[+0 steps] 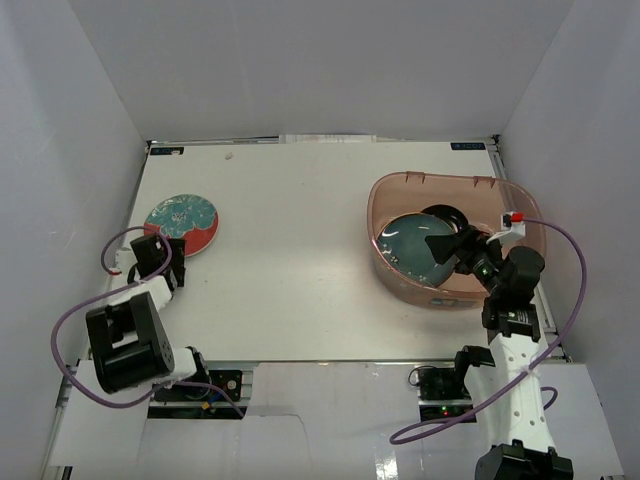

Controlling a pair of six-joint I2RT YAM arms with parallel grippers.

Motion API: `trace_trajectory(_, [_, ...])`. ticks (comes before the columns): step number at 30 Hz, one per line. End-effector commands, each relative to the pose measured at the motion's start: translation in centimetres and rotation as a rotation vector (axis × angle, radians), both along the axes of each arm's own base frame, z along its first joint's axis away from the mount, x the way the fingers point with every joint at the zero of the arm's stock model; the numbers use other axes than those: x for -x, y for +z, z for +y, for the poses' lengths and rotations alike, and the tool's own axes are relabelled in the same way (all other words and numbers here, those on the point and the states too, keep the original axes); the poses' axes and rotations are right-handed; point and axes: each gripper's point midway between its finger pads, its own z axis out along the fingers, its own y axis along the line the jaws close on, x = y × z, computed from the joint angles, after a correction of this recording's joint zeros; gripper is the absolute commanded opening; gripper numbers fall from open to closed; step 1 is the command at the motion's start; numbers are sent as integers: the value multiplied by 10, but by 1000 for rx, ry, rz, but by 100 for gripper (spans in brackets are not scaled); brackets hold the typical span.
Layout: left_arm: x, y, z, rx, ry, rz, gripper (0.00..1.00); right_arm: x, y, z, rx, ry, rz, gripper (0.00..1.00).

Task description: Place the plates into the plastic bin on the countertop

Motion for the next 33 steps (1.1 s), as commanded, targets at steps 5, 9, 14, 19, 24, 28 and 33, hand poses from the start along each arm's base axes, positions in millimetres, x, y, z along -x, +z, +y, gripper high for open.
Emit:
trace_trajectory(5, [-18,-38,1,103,-76,34,55,18,26,20,-42,95,-76,93])
trace_trajectory(9, [-24,-31,-8,134,-142,-26,0,27,49,28,-76,128,-119,90])
trace_trajectory(14, [-32,5,-43,178,-244,-170,0,41,84,38,-151,172,-178,89])
trace_trajectory(19, [-39,106,-101,117,-479,-436,0,49,113,46,-157,225,-205,96])
trace_trajectory(24, [-16,189,-128,44,-580,-628,0,46,134,50,-169,245,-206,94])
trace_trajectory(28, [4,241,-168,25,-713,-738,0,38,146,59,-178,285,-194,90])
trace_trajectory(33, [27,267,-234,51,-891,-781,0,28,159,96,-154,401,-170,90])
